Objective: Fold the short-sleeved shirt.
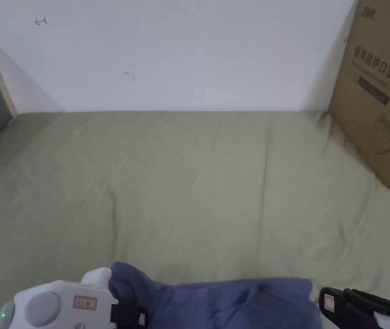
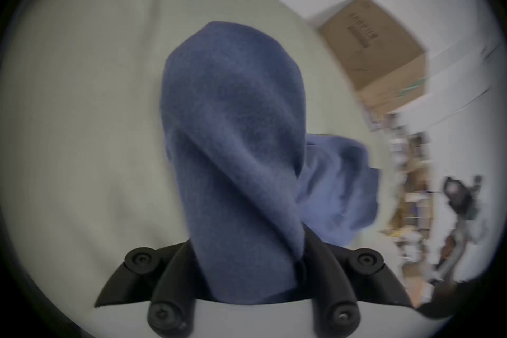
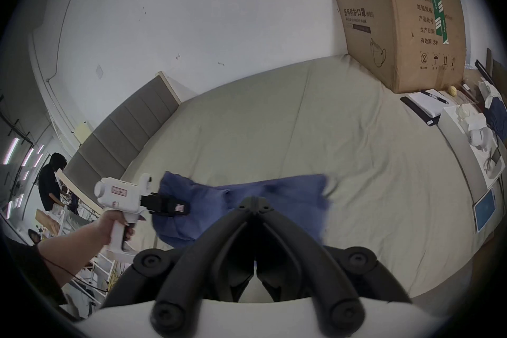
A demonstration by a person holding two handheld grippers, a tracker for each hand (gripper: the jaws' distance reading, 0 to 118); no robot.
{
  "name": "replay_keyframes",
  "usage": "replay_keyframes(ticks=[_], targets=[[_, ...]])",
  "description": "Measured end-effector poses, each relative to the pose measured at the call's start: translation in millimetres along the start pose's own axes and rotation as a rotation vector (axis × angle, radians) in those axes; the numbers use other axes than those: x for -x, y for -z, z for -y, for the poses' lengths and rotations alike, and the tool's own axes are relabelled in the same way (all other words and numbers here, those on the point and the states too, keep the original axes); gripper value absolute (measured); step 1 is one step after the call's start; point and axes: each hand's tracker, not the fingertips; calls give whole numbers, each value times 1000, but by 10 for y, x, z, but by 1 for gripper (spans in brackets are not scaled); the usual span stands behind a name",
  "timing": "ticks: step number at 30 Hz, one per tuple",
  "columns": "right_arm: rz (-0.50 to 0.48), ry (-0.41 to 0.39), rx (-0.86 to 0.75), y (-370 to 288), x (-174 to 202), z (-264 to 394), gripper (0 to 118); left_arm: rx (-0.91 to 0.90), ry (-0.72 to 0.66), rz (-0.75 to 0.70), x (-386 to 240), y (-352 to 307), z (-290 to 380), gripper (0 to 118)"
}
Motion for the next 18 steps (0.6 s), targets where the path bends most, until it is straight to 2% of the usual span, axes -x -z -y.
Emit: replay_keyframes(ticks=[2, 3, 5, 7, 10, 13, 16, 17, 18], targets=[[-5, 2, -23, -67, -64, -7, 0, -31, 56, -345, -207, -255, -43, 8], [-6, 7, -31, -96, -100, 1, 0, -63, 130, -417, -306, -337, -25, 8], [-10, 26, -41, -136, -171, 22, 0, -80, 237, -445, -485, -402, 9, 8], [-13, 61, -39, -184, -257, 52, 0, -61, 223, -416, -711, -352, 20, 8], [-15, 95, -40, -258, -370, 104, 0, -14, 104, -163, -1057, -174, 6, 8], [-6, 105, -41, -344, -476, 124, 0, 73, -10, -25, -1391, 191, -39, 8], [25, 107, -59, -445, -587, 115, 0, 121, -33, 71, -1680, 527, -79, 8], [35, 113, -64, -466, -628, 105, 0, 135, -36, 70, -1768, 639, -98, 10], [43, 125, -67, -477, -663, 96, 0, 140, -35, 76, -1830, 730, -101, 18]])
